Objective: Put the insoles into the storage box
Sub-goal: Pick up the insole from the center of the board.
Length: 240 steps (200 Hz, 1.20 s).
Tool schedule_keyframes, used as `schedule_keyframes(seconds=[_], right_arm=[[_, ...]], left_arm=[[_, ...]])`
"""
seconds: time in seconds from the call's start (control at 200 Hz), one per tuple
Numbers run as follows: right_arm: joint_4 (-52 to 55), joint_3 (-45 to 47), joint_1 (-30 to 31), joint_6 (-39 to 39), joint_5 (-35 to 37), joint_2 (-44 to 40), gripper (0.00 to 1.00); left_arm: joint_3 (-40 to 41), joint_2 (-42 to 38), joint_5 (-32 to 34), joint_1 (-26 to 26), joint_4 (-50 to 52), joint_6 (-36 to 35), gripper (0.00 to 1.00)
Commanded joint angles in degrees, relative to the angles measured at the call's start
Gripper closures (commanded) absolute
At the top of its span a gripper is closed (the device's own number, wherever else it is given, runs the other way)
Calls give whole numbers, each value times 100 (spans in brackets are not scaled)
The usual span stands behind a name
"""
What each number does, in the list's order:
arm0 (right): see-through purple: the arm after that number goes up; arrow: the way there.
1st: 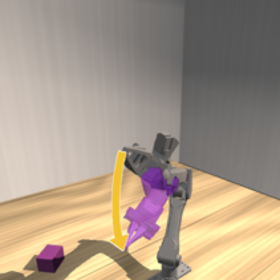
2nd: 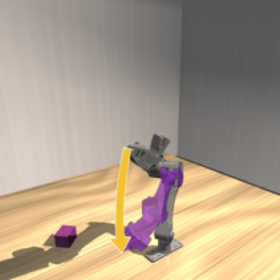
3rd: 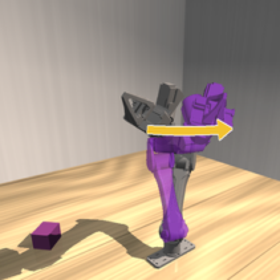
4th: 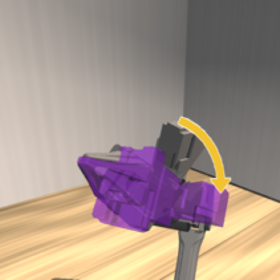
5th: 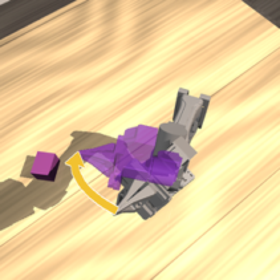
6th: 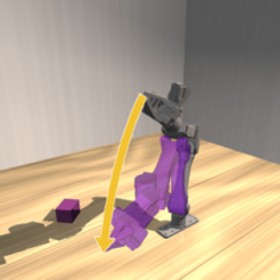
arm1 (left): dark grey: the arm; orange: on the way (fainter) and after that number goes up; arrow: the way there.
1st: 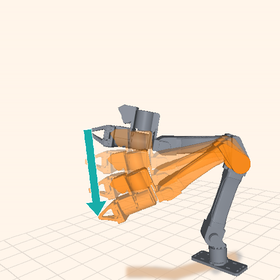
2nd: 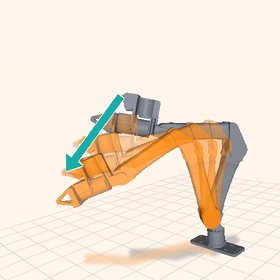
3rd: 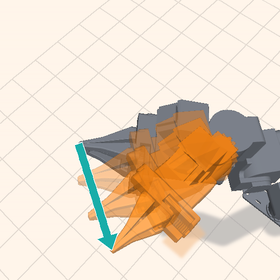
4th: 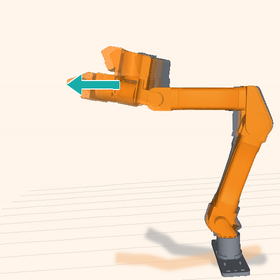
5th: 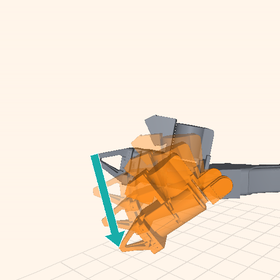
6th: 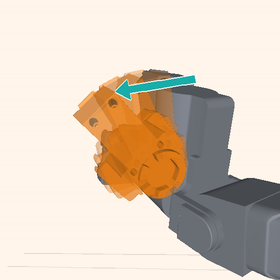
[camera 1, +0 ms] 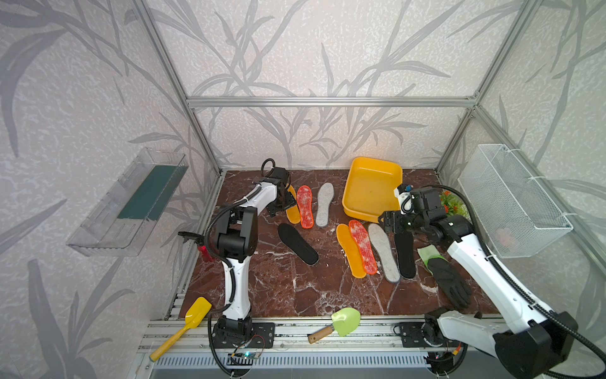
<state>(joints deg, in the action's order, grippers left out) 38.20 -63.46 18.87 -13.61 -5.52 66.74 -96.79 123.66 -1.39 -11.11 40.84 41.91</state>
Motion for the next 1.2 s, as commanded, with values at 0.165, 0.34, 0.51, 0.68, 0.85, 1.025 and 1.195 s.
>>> schedule_keyframes(seconds=[0.165,0.34,0.51,0.68,0.85,1.025,1.195], right_arm=[[-25,102,37,-70,-19,-100,15],[-43,163,37,-68,7,-148,16],[-102,269,37,-64,-16,-261,16],[-196,359,37,-63,-91,-393,16],[-212,406,37,-69,-90,-429,16],[-201,431,33,-53,-81,-451,16],[-194,475,37,-51,-56,-537,16]], left_arm=[[-434,311,129,-75,507,-5,36],[-734,495,299,-136,681,-103,39],[-1006,732,486,-176,996,-242,47],[-1166,878,666,-207,1269,-367,54],[-1148,928,710,-216,1295,-385,57],[-1198,984,675,-233,1304,-412,63],[-1183,1064,625,-233,1272,-412,68]])
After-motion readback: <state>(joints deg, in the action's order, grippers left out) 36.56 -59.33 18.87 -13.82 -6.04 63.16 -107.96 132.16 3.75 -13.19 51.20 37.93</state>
